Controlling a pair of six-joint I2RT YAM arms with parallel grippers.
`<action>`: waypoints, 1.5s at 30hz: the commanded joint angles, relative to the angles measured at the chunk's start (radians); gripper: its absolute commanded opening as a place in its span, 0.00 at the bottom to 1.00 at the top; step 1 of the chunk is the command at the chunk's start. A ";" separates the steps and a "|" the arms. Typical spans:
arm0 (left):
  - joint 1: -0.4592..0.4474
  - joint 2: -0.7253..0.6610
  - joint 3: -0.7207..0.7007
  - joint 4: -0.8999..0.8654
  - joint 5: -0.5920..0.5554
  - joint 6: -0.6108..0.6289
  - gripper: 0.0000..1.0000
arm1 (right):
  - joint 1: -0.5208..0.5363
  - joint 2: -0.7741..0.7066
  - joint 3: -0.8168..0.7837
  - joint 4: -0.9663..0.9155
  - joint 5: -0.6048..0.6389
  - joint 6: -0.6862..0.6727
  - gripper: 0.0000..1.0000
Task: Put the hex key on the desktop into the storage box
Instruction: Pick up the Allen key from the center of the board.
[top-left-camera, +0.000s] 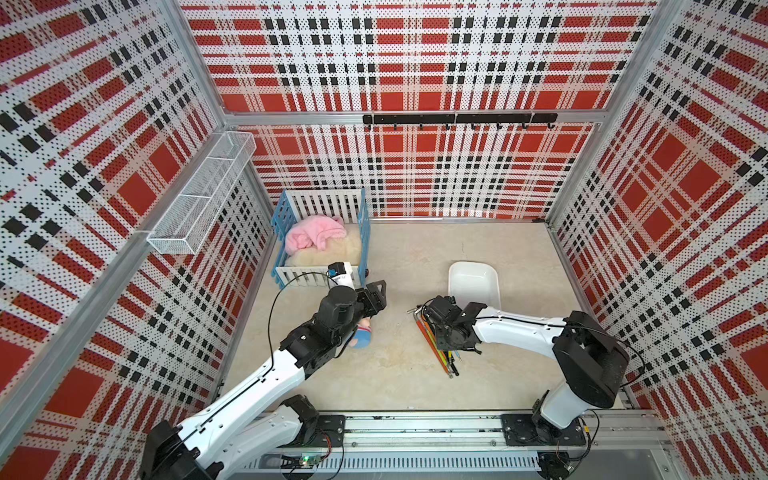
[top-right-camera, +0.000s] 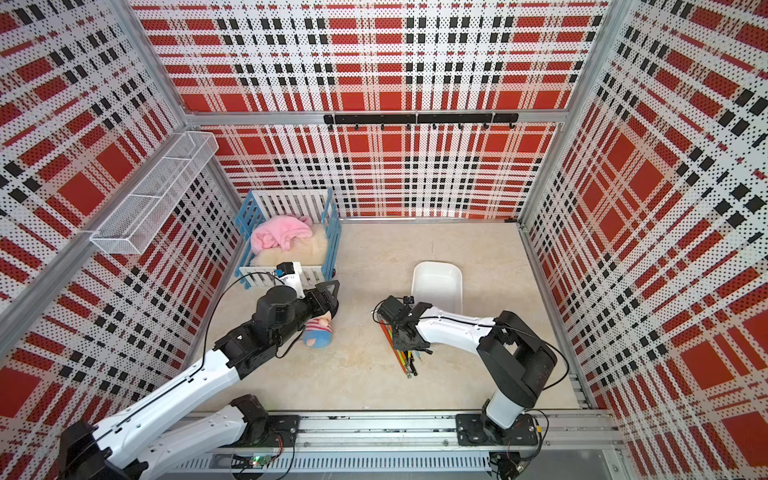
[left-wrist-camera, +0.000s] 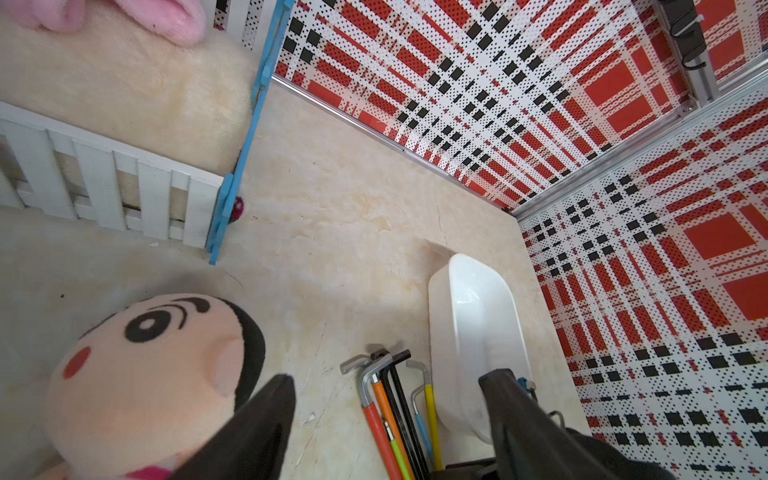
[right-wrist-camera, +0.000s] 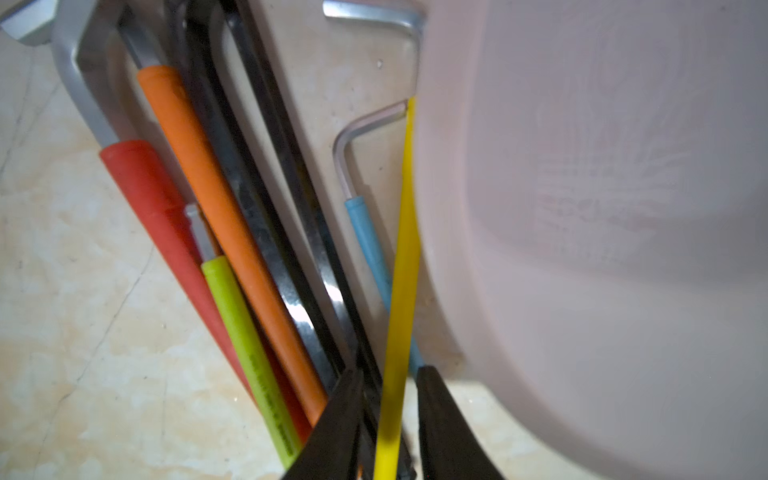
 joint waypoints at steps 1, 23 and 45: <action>0.009 -0.012 0.008 -0.001 0.019 0.009 0.77 | -0.001 0.024 0.013 0.009 0.042 0.003 0.27; 0.019 -0.059 -0.040 0.003 0.006 0.007 0.75 | 0.002 0.049 0.024 0.004 0.049 -0.042 0.01; 0.041 -0.096 -0.097 0.023 -0.005 -0.018 0.72 | 0.030 -0.075 0.164 -0.128 0.044 -0.063 0.00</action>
